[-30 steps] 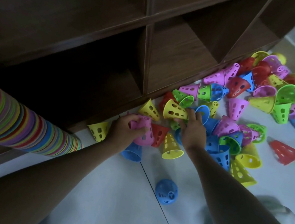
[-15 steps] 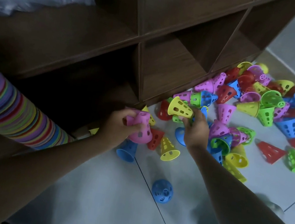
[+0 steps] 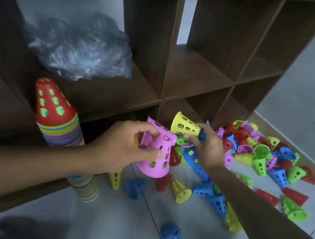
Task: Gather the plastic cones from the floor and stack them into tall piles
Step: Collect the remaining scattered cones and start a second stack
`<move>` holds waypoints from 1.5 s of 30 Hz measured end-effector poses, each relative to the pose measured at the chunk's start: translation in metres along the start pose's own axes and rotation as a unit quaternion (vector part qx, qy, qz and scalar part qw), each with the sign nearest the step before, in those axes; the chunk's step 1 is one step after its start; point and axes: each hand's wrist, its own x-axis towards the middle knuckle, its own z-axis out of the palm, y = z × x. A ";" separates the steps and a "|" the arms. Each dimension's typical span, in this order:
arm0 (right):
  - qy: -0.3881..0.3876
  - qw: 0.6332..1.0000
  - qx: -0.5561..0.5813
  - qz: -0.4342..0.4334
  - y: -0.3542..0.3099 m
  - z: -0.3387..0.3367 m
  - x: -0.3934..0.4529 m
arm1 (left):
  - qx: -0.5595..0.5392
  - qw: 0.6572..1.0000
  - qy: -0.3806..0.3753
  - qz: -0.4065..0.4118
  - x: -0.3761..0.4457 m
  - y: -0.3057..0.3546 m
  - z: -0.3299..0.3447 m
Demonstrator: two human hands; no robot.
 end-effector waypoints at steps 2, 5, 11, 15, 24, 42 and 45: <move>-0.016 0.999 -0.026 -0.038 -0.027 -0.008 -0.003 | 0.001 1.000 0.005 0.020 -0.017 0.024 -0.018; -0.041 0.994 -0.041 -0.089 -0.070 -0.022 -0.009 | -0.013 0.999 0.006 0.051 -0.045 0.060 -0.045; -0.086 0.981 -0.072 -0.156 -0.147 -0.044 -0.021 | -0.032 0.993 0.067 0.097 -0.080 0.100 -0.096; -0.124 0.971 -0.100 -0.178 -0.189 -0.059 -0.032 | -0.017 0.987 0.120 0.106 -0.091 0.103 -0.126; -0.156 0.960 -0.072 -0.222 -0.242 -0.044 -0.033 | 0.093 0.963 0.246 0.055 -0.110 0.067 -0.162; -0.256 0.869 -0.163 -0.391 -0.308 0.039 0.014 | 0.175 0.930 0.324 0.012 -0.119 0.076 -0.175; -0.265 0.856 -0.176 -0.408 -0.320 0.051 0.012 | 0.173 0.931 0.321 -0.006 -0.127 0.064 -0.178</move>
